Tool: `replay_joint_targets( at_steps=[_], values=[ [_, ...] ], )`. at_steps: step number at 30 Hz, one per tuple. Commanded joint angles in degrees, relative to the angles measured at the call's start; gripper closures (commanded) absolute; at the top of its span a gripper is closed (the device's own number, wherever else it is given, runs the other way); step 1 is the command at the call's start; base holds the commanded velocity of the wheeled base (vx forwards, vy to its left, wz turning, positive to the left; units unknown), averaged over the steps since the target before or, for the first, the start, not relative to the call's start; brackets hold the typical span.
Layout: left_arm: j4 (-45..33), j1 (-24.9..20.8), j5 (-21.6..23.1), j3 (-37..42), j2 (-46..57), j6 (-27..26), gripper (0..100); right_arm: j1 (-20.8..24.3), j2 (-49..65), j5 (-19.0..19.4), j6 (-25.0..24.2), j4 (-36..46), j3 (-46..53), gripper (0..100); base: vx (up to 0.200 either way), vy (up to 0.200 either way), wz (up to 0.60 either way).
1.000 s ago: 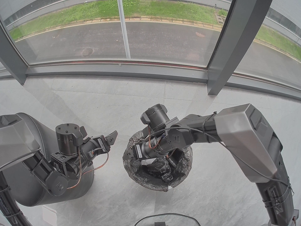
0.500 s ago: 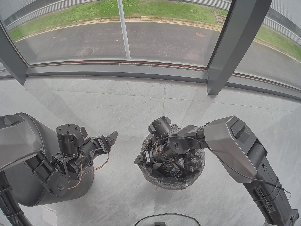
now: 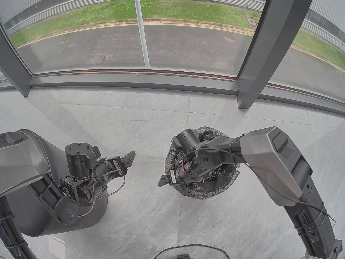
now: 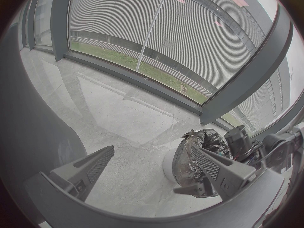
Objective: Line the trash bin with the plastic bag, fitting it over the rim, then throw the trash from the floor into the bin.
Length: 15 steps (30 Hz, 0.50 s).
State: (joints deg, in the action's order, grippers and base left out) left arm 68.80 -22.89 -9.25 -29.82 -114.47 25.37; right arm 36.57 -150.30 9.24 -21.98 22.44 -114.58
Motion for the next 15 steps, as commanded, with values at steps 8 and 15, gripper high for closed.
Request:
replay_joint_targets(
  at_steps=[8,15],
  values=[
    [0.0,-0.6,-0.2,0.2,0.7,0.0,0,0.0,13.9,-0.5,-0.2,0.2,2.7,0,0.000,0.000,0.00],
    [-0.6,-1.0,-0.6,0.5,5.7,0.0,0,-0.9,25.1,-1.9,-1.3,0.3,7.5,0,0.000,0.000,0.00]
  ],
)
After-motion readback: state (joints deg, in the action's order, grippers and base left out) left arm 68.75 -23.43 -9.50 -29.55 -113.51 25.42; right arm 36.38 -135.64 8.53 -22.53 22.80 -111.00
